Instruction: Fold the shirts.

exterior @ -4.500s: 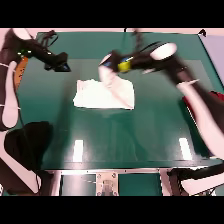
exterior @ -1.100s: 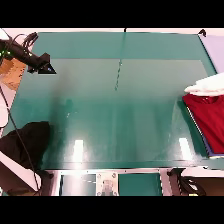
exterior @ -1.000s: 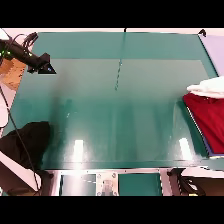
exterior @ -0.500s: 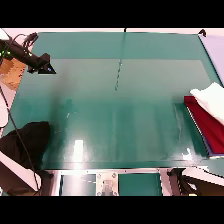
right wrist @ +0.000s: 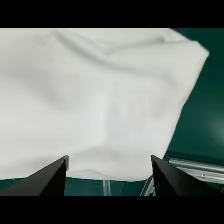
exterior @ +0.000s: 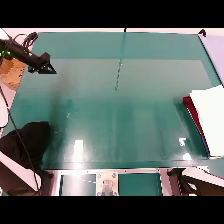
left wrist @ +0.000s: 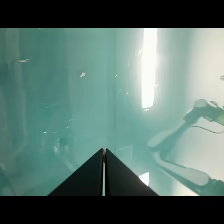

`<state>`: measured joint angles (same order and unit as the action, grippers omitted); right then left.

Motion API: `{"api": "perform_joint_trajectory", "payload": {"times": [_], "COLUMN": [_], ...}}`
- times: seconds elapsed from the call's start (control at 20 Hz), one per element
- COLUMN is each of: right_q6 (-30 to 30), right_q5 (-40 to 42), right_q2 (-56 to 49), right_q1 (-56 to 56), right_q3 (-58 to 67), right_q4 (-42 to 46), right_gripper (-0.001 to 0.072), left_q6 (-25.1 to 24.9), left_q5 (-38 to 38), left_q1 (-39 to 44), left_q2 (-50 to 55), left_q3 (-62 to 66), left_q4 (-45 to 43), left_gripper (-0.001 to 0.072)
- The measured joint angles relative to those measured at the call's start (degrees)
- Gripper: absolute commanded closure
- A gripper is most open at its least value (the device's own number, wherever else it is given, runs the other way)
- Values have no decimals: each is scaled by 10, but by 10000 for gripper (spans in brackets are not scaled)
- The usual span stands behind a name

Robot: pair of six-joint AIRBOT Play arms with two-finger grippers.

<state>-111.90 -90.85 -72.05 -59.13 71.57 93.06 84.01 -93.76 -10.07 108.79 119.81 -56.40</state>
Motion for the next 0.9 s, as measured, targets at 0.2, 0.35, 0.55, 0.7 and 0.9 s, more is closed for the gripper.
{"api": "perform_joint_trajectory", "payload": {"times": [0.2,0.35,0.55,0.7,0.9], "right_q6": [15,34,54,82,123], "right_q5": [9,31,67,113,168], "right_q2": [1,3,28,75,154], "right_q1": [21,73,169,237,299], "right_q3": [92,128,85,-21,-195], "right_q4": [-63,-133,-171,-182,-188], "right_gripper": [324,701,702,702,702], "left_q6": [0,0,-3,-4,9], "left_q5": [6,11,24,51,107], "left_q1": [2,8,24,51,105], "left_q2": [-14,-52,-152,-258,-422], "left_q3": [0,-11,-109,-244,-462], "left_q4": [33,40,15,-6,-23], "left_gripper": [686,687,686,686,686]}}
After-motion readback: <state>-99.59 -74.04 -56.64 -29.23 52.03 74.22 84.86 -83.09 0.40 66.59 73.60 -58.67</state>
